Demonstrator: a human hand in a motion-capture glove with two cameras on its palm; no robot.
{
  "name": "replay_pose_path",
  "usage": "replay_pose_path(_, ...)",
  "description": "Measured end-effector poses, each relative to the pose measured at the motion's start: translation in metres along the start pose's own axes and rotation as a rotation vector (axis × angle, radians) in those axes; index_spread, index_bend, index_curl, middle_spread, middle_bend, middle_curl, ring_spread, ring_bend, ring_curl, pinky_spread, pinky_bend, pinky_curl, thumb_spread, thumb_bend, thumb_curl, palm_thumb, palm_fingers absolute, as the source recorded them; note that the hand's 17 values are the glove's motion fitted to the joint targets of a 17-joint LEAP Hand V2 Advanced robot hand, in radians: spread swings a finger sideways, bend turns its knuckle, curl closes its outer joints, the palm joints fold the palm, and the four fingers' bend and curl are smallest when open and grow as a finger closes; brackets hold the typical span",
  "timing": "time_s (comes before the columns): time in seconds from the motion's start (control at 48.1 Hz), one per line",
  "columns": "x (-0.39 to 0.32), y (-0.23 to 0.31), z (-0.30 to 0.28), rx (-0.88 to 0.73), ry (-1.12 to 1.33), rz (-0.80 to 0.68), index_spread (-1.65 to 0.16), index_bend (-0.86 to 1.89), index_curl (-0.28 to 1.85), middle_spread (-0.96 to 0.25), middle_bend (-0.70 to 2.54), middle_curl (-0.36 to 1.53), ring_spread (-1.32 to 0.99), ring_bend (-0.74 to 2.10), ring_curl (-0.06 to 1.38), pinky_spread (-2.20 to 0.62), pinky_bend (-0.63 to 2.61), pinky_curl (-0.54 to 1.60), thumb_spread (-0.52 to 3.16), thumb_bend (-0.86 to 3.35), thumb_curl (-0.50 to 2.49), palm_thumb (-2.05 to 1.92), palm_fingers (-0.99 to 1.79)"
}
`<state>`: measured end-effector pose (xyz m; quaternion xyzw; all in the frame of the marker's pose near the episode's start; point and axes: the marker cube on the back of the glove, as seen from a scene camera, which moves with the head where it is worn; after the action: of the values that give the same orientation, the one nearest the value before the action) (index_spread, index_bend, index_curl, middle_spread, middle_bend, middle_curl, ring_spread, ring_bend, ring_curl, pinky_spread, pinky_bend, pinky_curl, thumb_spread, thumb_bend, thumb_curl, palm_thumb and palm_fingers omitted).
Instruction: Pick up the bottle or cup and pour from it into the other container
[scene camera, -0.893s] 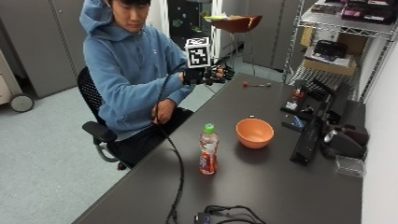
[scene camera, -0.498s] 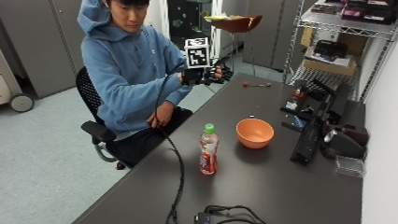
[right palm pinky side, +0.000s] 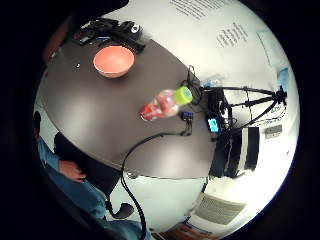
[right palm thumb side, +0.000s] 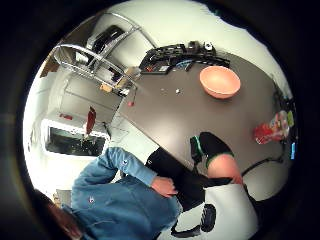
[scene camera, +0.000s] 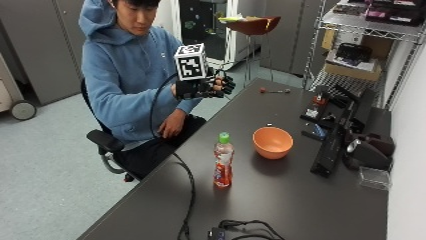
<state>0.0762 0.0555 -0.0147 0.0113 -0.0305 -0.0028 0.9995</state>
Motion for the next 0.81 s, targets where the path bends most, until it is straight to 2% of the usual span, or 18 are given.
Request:
replay_pose_path(0.374,0.093,0.047,-0.020,0.103,-0.079,0.090,-0.35,0.14,0.26,0.04,0.19,0.28,0.12,0.35,0.24,0.26,0.30,0.31,0.89,-0.04,0.41,0.75,0.20)
replay_pose_path(0.561,0.139,0.061,-0.021,0.195,-0.227,0.115,-0.35,0.13,0.25,0.05,0.20,0.30,0.13,0.36,0.25,0.27,0.31,0.32,0.90,-0.04,0.41,0.71,0.20)
replay_pose_path(0.81,0.198,0.077,-0.004,0.246,-0.423,0.224,-0.33,0.13,0.24,0.08,0.20,0.31,0.15,0.40,0.27,0.26,0.31,0.33,0.90,-0.03,0.42,0.69,0.20)
